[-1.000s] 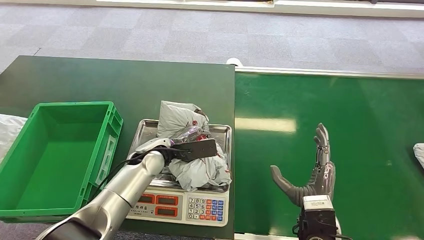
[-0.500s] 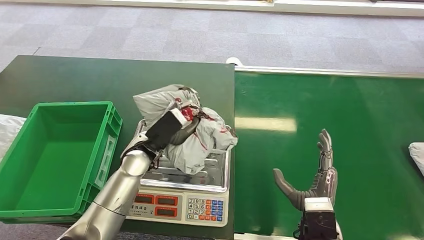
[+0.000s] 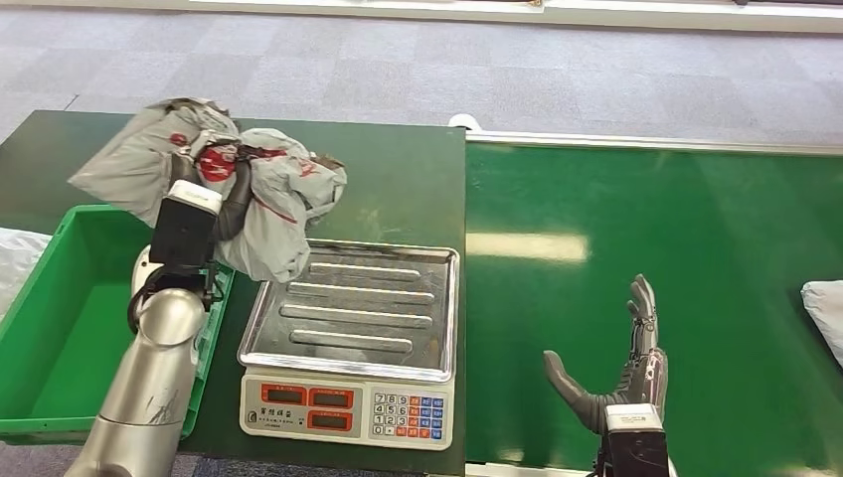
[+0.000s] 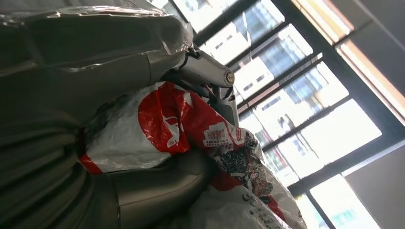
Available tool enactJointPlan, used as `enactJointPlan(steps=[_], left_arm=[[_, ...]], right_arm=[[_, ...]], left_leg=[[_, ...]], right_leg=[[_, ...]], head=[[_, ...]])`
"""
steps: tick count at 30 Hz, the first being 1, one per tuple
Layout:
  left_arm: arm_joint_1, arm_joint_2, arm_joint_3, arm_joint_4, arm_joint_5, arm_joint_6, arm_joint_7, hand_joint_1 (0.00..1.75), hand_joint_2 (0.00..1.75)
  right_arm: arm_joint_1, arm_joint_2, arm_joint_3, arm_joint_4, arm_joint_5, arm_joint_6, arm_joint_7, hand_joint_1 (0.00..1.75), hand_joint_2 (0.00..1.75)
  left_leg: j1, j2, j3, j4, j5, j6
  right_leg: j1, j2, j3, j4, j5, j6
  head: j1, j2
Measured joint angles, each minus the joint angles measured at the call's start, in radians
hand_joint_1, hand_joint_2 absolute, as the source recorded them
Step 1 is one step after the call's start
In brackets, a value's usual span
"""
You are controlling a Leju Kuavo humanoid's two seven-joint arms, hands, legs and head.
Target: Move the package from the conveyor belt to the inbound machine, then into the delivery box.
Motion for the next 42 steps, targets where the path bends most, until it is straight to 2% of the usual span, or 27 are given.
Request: enactJointPlan(steps=[6,14,19,25,32,35,37,38,41,42], left_arm=[[-0.013,0.064,0.085,0.026,-0.165,0.112,0.037,1.75,1.75],[-0.019,0.188,0.208,0.059,-0.218,0.184,0.043,1.75,1.75],[-0.022,0.226,0.243,0.078,-0.279,0.178,0.092,1.75,1.75],[-0.035,0.283,0.289,0.179,-0.553,0.221,0.217,1.75,1.75],[-0.049,0.311,0.312,0.259,-0.584,0.220,0.229,1.71,1.75],[-0.060,0.314,0.316,0.282,-0.599,0.184,0.247,1.53,1.75],[-0.071,0.319,0.316,0.308,-0.638,0.152,0.279,1.28,1.75],[-0.076,0.324,0.314,0.324,-0.675,0.143,0.304,1.06,1.75],[-0.095,0.336,0.308,0.368,-0.794,0.140,0.378,0.17,1.75],[-0.103,0.337,0.306,0.380,-0.820,0.137,0.390,0.02,1.75]], right_arm=[[0.015,0.000,-0.002,0.010,0.003,-0.013,0.003,0.00,1.75],[0.064,0.000,-0.017,0.010,-0.006,-0.029,0.003,0.00,1.75],[0.065,0.003,-0.023,0.010,0.000,-0.028,0.014,0.00,1.75],[0.069,0.006,-0.026,0.010,0.014,-0.018,0.016,0.00,1.75],[0.069,0.008,-0.026,0.010,0.015,-0.018,0.016,0.00,1.75],[0.068,0.009,-0.026,0.010,0.015,-0.016,0.016,0.00,1.75],[0.066,0.010,-0.026,0.010,0.015,-0.012,0.019,0.00,1.75],[0.064,0.009,-0.027,0.010,0.014,-0.009,0.021,0.00,1.75],[0.052,0.009,-0.028,0.010,0.014,0.000,0.031,0.00,1.75],[0.047,0.009,-0.028,0.010,0.015,0.001,0.035,0.00,1.75]], left_leg=[[0.000,0.000,-0.001,0.000,0.000,0.000],[0.000,0.002,-0.001,0.000,0.000,0.000],[0.000,0.002,-0.001,0.000,0.000,0.000],[0.000,0.002,-0.001,0.000,0.000,0.000],[0.000,0.001,-0.001,0.000,0.000,0.000],[0.000,0.001,-0.001,0.000,0.000,0.000],[0.000,0.001,-0.001,0.000,0.000,0.000],[0.000,0.002,-0.001,0.000,0.000,-0.001],[0.000,0.003,-0.001,0.000,0.000,-0.001],[0.000,0.003,-0.001,0.000,0.000,-0.001]], right_leg=[[0.000,0.000,0.000,0.001,0.000,0.000],[0.000,0.002,-0.002,0.001,0.000,0.000],[0.000,0.002,-0.002,0.001,0.000,0.000],[0.000,0.002,-0.003,0.001,0.000,0.000],[0.000,0.002,-0.002,0.001,0.000,0.000],[0.000,0.002,-0.002,0.001,0.000,0.000],[0.000,0.002,-0.002,0.001,0.000,0.000],[0.000,0.002,-0.002,0.001,0.000,-0.001],[0.000,0.003,-0.003,0.002,0.000,-0.001],[0.000,0.003,-0.004,0.002,0.000,-0.001]], head=[[0.000,0.000],[0.000,0.000],[0.001,0.000],[0.000,0.000],[0.001,0.000],[0.001,0.000],[0.001,0.000],[0.000,0.000],[0.000,0.000],[0.000,0.000]])
